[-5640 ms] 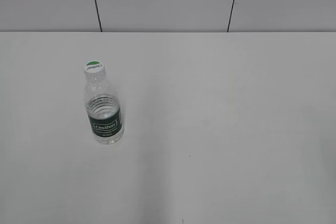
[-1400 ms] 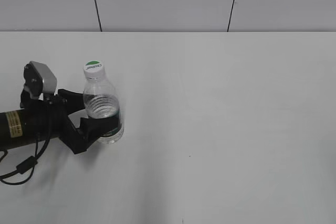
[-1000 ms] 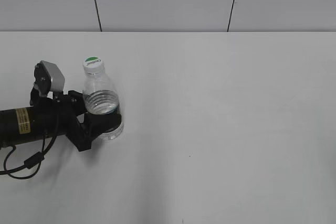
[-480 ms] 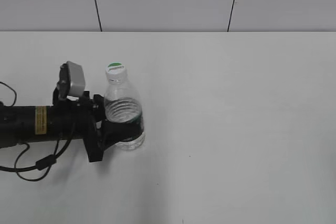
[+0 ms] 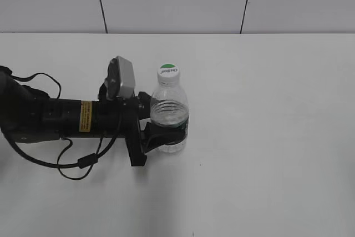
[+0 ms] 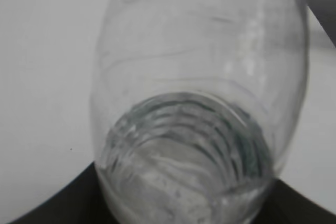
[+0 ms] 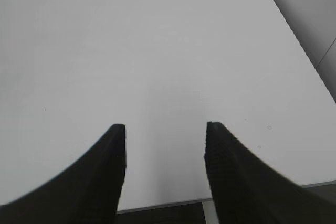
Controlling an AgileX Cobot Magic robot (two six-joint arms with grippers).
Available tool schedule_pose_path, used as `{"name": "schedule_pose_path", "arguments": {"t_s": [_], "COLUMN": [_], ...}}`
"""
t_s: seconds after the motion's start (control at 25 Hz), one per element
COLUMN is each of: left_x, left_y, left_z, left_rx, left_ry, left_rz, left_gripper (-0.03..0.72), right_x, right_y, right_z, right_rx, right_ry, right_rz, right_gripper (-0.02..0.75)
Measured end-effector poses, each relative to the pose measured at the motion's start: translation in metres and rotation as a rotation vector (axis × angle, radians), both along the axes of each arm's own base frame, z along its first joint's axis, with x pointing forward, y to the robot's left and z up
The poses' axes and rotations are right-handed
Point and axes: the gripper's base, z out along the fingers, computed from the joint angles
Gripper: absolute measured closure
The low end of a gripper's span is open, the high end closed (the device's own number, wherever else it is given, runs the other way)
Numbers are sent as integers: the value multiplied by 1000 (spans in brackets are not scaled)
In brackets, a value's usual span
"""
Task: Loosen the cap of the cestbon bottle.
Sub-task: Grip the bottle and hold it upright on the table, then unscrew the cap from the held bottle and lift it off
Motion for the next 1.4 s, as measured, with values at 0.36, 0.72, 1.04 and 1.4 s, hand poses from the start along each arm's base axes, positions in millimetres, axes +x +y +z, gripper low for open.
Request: {"name": "schedule_pose_path", "arguments": {"t_s": [0.36, 0.72, 1.04, 1.4], "left_x": [13, 15, 15, 15], "left_y": [-4, -6, -6, -6], "left_z": [-16, -21, -21, -21], "left_rx": [1, -34, -34, -34], "left_ry": [17, 29, 29, 29], "left_rz": [20, 14, 14, 15], "left_gripper": [308, 308, 308, 308], "right_x": [0, 0, 0, 0], "right_y": [0, 0, 0, 0], "right_z": [0, 0, 0, 0], "right_rx": [0, 0, 0, 0], "right_ry": [0, 0, 0, 0], "right_rz": [0, 0, 0, 0], "right_gripper": [356, 356, 356, 356]}}
